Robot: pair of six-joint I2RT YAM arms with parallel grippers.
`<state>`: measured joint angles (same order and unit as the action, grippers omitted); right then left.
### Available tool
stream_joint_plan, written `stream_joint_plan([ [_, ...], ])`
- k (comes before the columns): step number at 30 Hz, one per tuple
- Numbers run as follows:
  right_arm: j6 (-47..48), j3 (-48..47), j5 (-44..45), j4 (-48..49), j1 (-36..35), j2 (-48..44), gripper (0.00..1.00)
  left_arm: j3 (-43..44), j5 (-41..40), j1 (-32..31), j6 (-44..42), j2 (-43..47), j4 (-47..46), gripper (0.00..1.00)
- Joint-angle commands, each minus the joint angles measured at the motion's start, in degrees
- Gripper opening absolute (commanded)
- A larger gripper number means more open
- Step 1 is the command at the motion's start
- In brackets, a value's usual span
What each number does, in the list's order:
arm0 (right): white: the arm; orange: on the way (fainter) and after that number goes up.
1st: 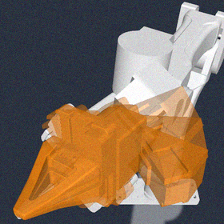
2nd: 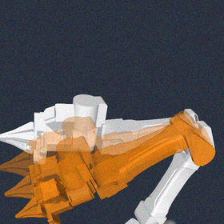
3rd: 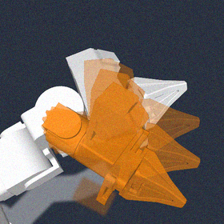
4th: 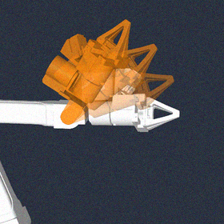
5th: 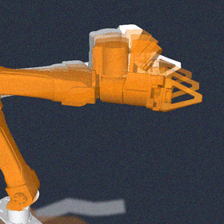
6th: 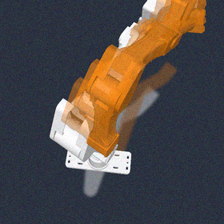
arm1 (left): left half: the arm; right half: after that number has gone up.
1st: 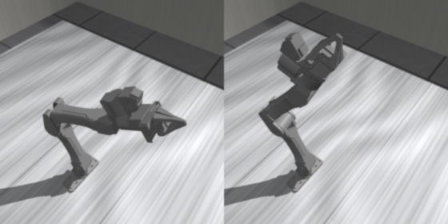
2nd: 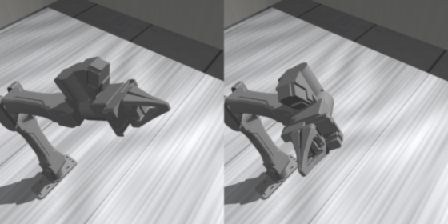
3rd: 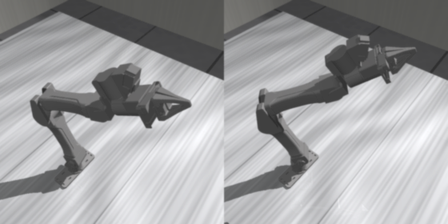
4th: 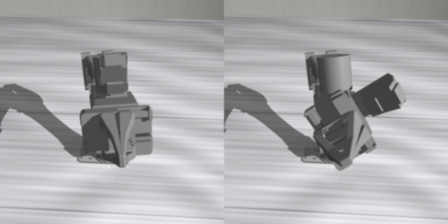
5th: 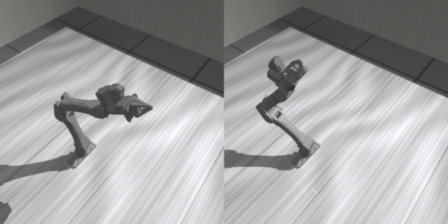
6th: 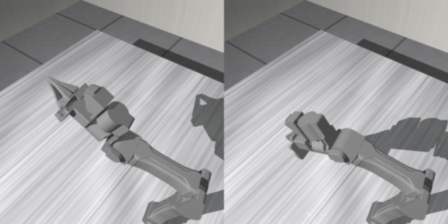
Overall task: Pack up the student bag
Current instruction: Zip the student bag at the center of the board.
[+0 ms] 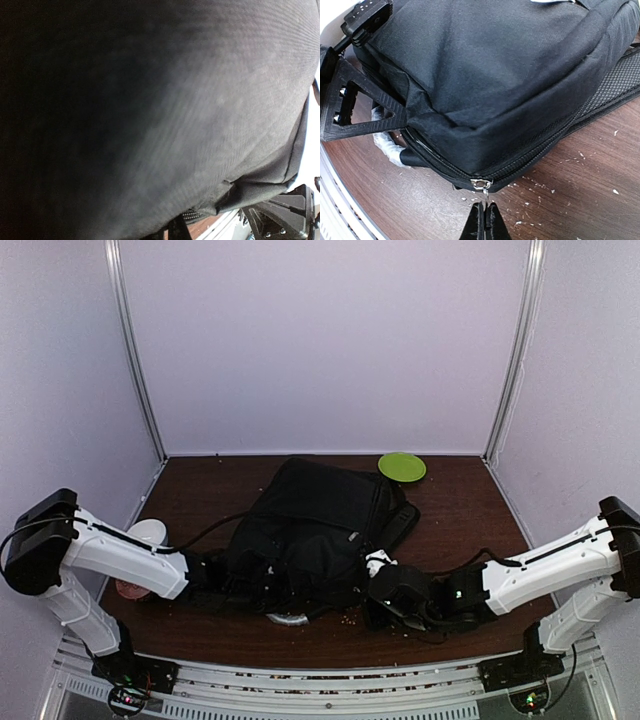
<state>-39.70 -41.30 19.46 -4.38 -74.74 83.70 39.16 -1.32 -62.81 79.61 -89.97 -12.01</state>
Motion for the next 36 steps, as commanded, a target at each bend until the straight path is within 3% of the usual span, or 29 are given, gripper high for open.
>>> stream_joint_plan([
  [1, -0.77, -1.02, -1.11, 0.71, 0.39, 1.52, 0.00, -2.76, -4.02, 1.87, -1.02, 2.68, 1.60, 0.00],
  [6, 0.47, 0.41, -5.19, 5.34, 0.41, -0.04, 0.02, -3.23, -4.14, 2.22, -2.25, 3.73, 2.39, 0.00],
  [10, 1.46, 1.01, -8.38, 6.19, 0.38, -3.08, 0.28, -2.88, -3.49, 2.34, -2.86, 3.20, 2.18, 0.00],
  [13, 1.01, 3.09, -8.33, 7.23, 0.79, -6.53, 0.34, -2.67, -2.97, 2.33, -3.19, 2.56, 1.76, 0.00],
  [18, 0.07, 10.59, -13.58, 16.04, 4.53, -9.47, 0.33, -2.66, -2.64, 2.38, -3.43, 2.31, 1.88, 0.00],
  [25, -0.01, 14.45, -20.64, 31.70, 6.46, -4.43, 0.32, -2.59, -2.89, 2.42, -3.76, 2.93, 3.24, 0.00],
  [31, -0.93, 14.30, -23.97, 37.49, 8.41, 0.53, 0.32, -2.50, -3.16, 2.42, -3.94, 3.52, 4.14, 0.00],
  [36, -0.82, 12.86, -23.60, 36.40, 8.54, 3.39, 0.30, -2.35, -3.59, 2.42, -4.24, 3.86, 4.82, 0.00],
])
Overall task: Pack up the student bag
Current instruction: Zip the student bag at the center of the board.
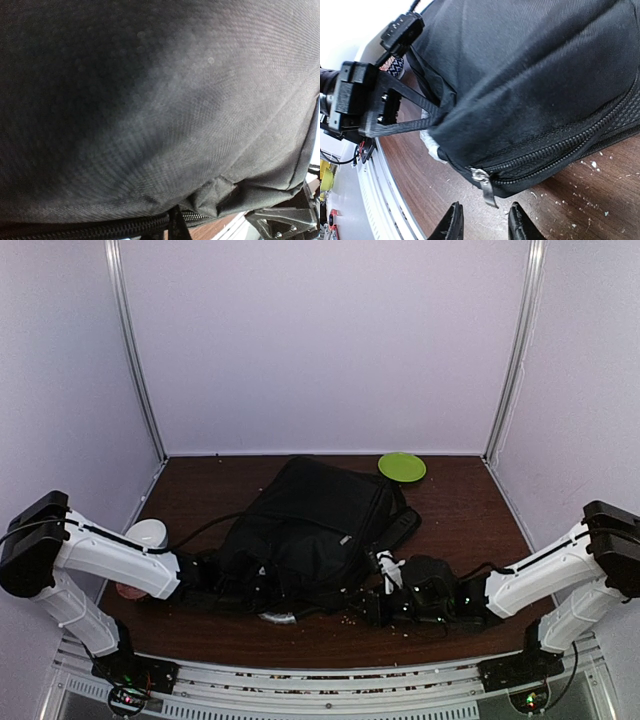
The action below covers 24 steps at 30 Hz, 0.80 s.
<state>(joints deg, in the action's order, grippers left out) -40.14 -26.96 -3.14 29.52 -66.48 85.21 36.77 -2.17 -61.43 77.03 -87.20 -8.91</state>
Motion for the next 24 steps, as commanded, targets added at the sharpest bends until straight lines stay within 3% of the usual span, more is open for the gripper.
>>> stream_joint_plan([
  [1, -0.54, -1.56, -0.73, 2.58, 0.41, 2.20, 0.29, 0.05, -2.75, 1.12, -1.75, 1.14, 1.86, 0.00],
  [16, -0.80, -3.23, -1.92, 5.84, 1.70, 6.95, 0.27, -0.09, -3.36, 1.31, -2.33, 2.03, 3.20, 0.00],
  [24, -1.66, -3.23, -2.43, 7.54, 1.67, 6.99, 0.20, -0.90, -3.63, 1.26, -1.81, 2.19, 2.61, 0.00],
])
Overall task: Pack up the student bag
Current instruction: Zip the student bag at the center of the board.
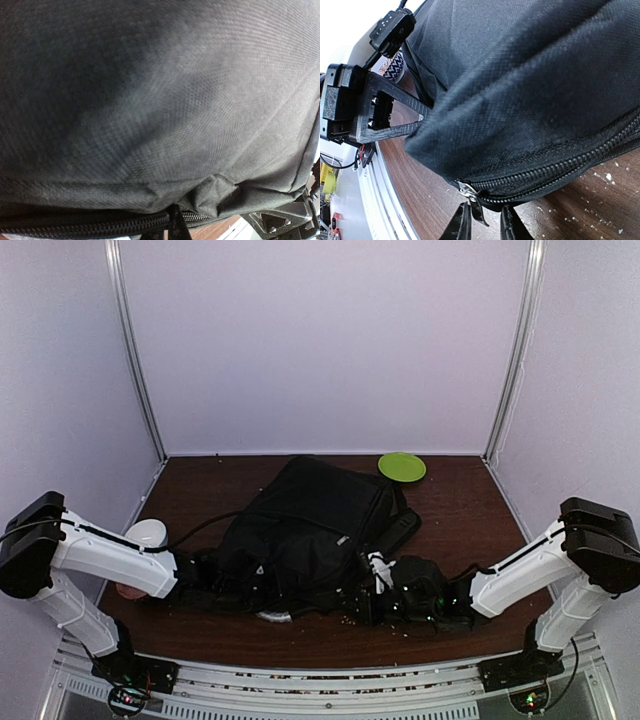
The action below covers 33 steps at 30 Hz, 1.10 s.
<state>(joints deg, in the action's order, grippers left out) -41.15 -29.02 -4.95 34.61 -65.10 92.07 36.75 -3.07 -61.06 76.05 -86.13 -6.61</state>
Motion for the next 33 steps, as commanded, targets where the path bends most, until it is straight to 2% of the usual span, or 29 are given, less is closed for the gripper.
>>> stream_joint_plan([
  [1, -0.61, -1.20, -0.75, 2.48, 0.29, 0.02, 0.20, -0.90, -2.73, 0.88, -0.82, 1.13, 0.31, 0.00],
  [9, -0.76, -1.73, -1.13, 2.42, 0.28, 0.28, 0.19, -1.41, -2.74, 0.88, -0.55, 1.25, -0.24, 0.00],
  [23, -0.52, -1.20, -0.56, 0.57, 0.31, -1.18, 0.00, -2.04, -3.08, 0.94, -0.38, 1.75, -0.24, 0.00],
  [27, -0.19, -0.33, -0.43, -0.65, 0.25, -2.54, 0.00, -2.06, -3.24, 0.94, -0.38, 1.75, -0.24, 0.00],
  [30, 0.08, -0.11, 0.88, -3.07, 0.22, -3.62, 0.00, -2.05, -3.51, 0.94, -0.49, 1.67, -0.37, 0.00],
  [33, 0.44, -0.93, 5.39, -9.59, 0.22, -5.28, 0.00, -2.35, -3.50, 0.94, -0.47, 1.58, -0.59, 0.00],
])
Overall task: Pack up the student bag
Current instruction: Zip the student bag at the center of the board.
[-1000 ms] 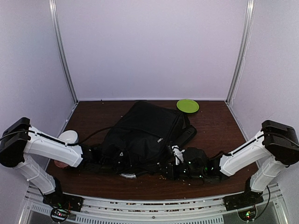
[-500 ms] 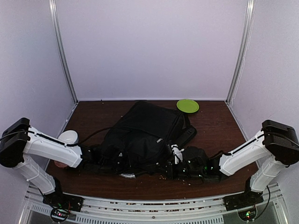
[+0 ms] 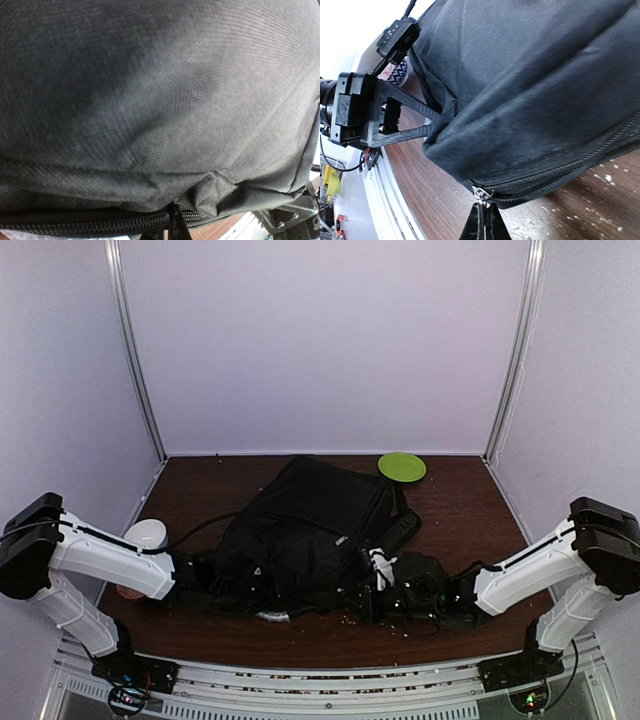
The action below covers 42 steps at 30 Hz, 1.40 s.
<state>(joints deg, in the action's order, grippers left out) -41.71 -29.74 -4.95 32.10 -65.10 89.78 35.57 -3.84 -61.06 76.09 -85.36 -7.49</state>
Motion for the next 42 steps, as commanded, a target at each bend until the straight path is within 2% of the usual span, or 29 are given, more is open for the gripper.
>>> stream_joint_plan([
  [1, 0.98, -0.56, 7.07, -9.71, 0.08, -3.67, 0.00, -1.35, -2.80, 0.94, -0.40, 0.89, 0.40, 0.00],
  [4, 1.16, -1.37, 12.33, -17.24, 0.13, -5.25, 0.00, -1.78, -3.08, 0.92, -0.23, 1.19, 0.47, 0.00],
  [7, 1.23, -1.56, 14.75, -20.22, 0.07, -5.70, 0.00, -2.15, -3.35, 0.93, -0.33, 1.79, 0.58, 0.00],
  [14, 0.34, -1.09, 15.55, -20.53, 0.07, -5.60, 0.00, -2.69, -3.55, 0.94, -0.46, 2.04, 0.56, 0.00],
  [28, -2.07, -3.35, 23.62, -24.54, 0.44, -5.06, 0.00, -2.97, -3.23, 0.94, -0.83, 2.24, 0.90, 0.00],
  [37, -1.94, -3.27, 22.16, -22.97, 0.66, -4.59, 0.00, -3.58, -4.54, 0.89, -1.23, 3.67, 3.05, 0.00],
  [42, -2.27, -3.59, 18.67, -20.87, 0.59, -3.02, 0.00, -5.75, -4.50, 1.63, -0.92, 3.80, 0.76, 0.00],
])
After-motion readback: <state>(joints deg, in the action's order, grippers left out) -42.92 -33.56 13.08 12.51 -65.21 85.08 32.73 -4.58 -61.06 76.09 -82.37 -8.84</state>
